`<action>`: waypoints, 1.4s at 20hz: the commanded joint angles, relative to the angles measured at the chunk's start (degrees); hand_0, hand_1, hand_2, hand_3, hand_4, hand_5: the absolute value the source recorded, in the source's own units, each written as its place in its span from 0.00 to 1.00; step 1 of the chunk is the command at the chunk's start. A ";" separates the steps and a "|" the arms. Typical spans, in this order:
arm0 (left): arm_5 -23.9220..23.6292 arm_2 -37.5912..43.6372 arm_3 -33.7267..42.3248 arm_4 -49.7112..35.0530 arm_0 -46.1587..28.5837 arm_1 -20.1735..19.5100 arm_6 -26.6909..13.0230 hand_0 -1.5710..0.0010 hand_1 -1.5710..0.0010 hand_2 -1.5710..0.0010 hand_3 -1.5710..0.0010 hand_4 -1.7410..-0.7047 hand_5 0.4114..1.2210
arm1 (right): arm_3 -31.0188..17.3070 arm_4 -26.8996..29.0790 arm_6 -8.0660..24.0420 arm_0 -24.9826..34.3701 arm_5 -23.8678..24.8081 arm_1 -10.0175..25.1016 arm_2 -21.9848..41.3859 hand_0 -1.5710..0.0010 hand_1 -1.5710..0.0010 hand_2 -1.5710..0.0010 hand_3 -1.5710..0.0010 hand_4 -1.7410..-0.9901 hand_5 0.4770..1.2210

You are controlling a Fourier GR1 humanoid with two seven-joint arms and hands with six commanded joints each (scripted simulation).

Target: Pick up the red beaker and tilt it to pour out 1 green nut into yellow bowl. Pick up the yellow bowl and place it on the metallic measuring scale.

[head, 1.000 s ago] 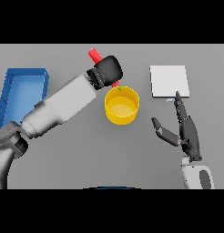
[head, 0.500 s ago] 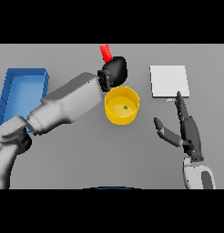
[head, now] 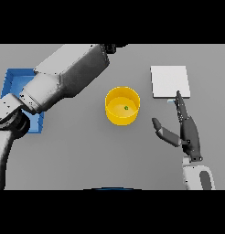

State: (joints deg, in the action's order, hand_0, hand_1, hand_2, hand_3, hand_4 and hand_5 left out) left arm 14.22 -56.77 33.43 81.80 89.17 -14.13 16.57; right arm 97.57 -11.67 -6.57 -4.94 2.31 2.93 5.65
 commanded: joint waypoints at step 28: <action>-18.98 61.03 -2.74 -61.66 -36.87 -16.32 -31.76 0.00 0.00 0.00 0.00 0.00 1.00 | -3.26 1.43 -3.19 2.15 -3.43 2.74 0.16 1.00 1.00 1.00 1.00 0.78 0.27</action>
State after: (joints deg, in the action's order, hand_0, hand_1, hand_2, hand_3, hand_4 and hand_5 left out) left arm -4.65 4.23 30.64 20.09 52.18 -30.44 -14.99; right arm 94.31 -10.25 -9.70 -2.80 -1.12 5.67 5.82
